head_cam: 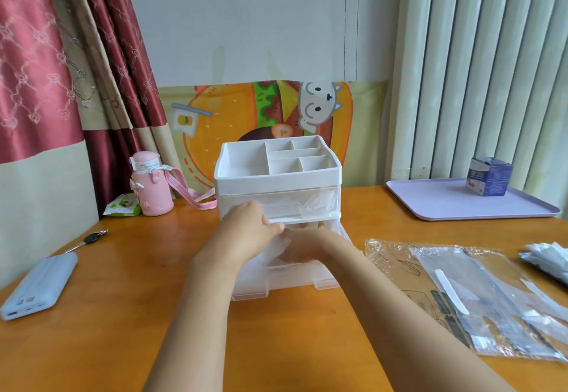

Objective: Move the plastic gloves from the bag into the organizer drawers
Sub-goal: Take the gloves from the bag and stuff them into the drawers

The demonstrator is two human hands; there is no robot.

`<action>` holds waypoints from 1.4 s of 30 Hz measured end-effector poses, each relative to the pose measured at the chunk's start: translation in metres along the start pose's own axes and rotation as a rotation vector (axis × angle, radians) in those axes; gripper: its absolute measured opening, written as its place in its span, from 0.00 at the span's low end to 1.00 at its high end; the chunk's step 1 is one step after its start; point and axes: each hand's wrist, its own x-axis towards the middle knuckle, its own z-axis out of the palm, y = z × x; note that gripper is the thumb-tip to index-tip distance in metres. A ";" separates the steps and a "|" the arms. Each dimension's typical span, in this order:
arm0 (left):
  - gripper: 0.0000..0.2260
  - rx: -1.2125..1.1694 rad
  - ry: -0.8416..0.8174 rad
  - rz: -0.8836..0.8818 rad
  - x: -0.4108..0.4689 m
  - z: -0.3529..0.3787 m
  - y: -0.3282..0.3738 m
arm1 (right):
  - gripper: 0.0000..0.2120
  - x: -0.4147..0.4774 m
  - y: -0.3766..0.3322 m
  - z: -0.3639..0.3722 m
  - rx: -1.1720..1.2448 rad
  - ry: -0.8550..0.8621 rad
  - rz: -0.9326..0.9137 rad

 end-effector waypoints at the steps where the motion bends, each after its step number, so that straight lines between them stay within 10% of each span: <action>1: 0.16 0.032 -0.047 -0.014 0.002 0.005 -0.002 | 0.40 0.002 0.000 0.001 0.024 -0.007 0.017; 15: 0.07 0.299 -0.377 -0.143 0.016 0.028 -0.013 | 0.35 -0.038 0.007 -0.020 0.033 -0.078 -0.096; 30: 0.21 0.147 -0.187 -0.163 0.011 0.010 -0.002 | 0.14 -0.106 0.075 -0.063 0.382 0.111 -0.334; 36: 0.11 -0.060 0.101 0.197 -0.026 0.011 0.055 | 0.09 -0.134 0.142 -0.054 0.552 0.263 -0.256; 42: 0.22 -0.215 0.018 0.452 -0.058 0.090 0.111 | 0.20 -0.150 0.206 -0.028 0.429 0.565 0.085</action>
